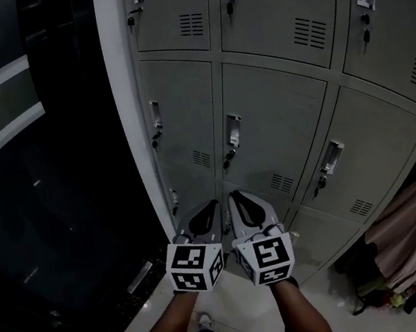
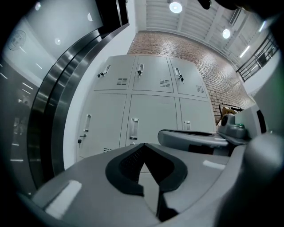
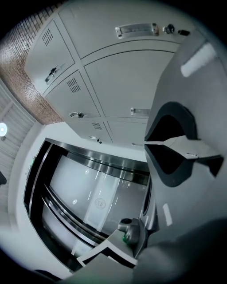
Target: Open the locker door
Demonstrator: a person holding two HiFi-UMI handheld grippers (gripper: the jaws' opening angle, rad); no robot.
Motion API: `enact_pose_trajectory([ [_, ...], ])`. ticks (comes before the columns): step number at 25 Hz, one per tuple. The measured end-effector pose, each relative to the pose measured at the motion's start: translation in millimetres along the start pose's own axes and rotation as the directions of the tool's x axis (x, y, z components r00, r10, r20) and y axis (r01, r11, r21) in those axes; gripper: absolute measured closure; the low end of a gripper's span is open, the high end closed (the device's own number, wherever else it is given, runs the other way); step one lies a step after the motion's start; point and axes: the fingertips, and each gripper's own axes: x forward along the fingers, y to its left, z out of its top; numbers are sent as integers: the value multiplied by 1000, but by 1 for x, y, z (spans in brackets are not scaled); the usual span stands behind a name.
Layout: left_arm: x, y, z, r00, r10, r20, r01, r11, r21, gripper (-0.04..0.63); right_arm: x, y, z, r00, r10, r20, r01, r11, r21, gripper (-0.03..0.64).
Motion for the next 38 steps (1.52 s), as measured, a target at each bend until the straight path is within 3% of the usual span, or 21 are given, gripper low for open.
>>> enact_pose_trajectory([
  [12, 70, 56, 12, 997, -76, -3, 76, 997, -8, 591, 96, -42, -13, 993, -109, -33, 111, 993, 37, 560],
  [30, 131, 106, 15, 982, -188, -7, 188, 982, -2, 591, 182, -103, -21, 966, -251, -66, 257, 960, 112, 402],
  [38, 147, 118, 18, 975, -221, -1, 221, 975, 0, 591, 201, -109, -22, 962, -264, -73, 271, 957, 109, 402],
])
